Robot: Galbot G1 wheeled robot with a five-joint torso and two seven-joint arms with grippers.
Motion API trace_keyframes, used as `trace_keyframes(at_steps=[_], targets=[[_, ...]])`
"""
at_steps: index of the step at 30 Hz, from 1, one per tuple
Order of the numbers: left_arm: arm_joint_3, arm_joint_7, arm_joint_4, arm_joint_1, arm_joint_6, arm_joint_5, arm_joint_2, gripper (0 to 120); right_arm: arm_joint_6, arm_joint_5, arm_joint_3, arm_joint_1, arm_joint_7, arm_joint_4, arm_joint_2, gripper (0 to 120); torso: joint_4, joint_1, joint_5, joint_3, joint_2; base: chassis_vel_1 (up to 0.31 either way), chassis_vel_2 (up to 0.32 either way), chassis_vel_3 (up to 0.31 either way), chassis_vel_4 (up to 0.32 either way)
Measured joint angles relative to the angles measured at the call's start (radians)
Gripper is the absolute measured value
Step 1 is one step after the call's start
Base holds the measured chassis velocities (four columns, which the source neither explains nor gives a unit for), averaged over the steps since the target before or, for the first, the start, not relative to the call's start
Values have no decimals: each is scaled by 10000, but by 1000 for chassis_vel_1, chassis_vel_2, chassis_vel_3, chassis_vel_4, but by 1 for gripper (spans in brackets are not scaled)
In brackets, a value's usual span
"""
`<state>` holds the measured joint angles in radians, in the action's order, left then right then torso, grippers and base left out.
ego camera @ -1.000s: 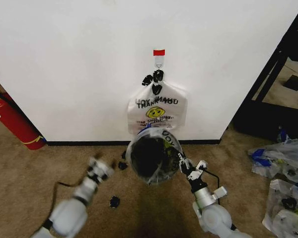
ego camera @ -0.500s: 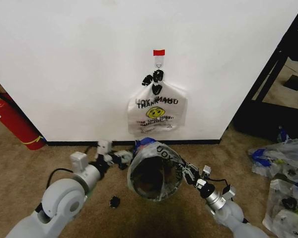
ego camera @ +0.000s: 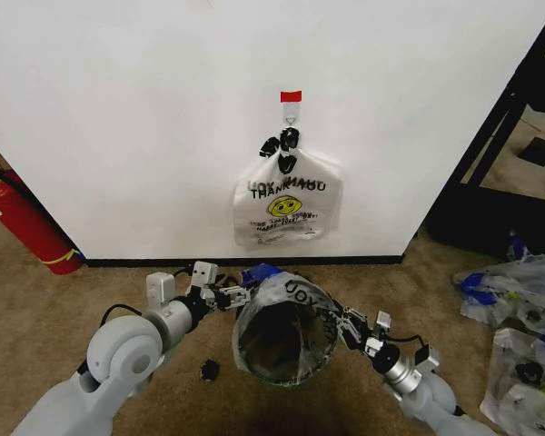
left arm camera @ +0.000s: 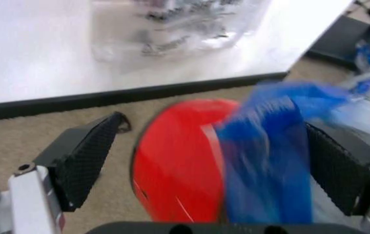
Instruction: Pick up the garbage bag from the wall and place it over the trash bin.
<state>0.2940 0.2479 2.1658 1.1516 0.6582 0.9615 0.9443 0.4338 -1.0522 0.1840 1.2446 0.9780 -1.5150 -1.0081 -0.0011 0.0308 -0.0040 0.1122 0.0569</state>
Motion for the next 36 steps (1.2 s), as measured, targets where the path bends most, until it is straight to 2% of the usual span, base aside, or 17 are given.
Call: trace_keyframes(at_steps=[11, 15, 21, 27, 32, 36], targets=[[-10, -95, -979, -196, -176, -407, 104, 99, -154, -49, -120, 98, 168, -375, 44, 1, 1, 0, -1, 0, 0, 0, 0, 0, 0], [9, -350, -937, -120, -276, -447, 128, 99, -158, -75, -149, 103, 118, -410, 40, 1, 0, 0, -1, 0, 0, 0, 0, 0, 0], [88, -1501, -524, 214, -749, -845, 93, 100, -43, -255, -380, 132, -881, -427, -53, 1, 2, 0, -1, -1, 0, 0, 0, 0, 0], [321, -2701, -472, 546, -2239, -1463, 122, 100, -200, -1037, -670, 387, -2579, -793, -199, 1, 1, 0, 0, -1, 0, 0, 0, 0, 0], [494, -2930, -542, 733, -3197, -1383, 331, 100, -366, -1197, -677, 453, -2977, -811, -232, 1, 2, 0, -1, -1, 0, 0, 0, 0, 0], [546, -2926, -669, 748, -3444, -1347, 370, 100, -375, -1189, -698, 475, -2961, -740, -251, 1, 0, 0, -1, -1, 0, 0, 0, 0, 0]])
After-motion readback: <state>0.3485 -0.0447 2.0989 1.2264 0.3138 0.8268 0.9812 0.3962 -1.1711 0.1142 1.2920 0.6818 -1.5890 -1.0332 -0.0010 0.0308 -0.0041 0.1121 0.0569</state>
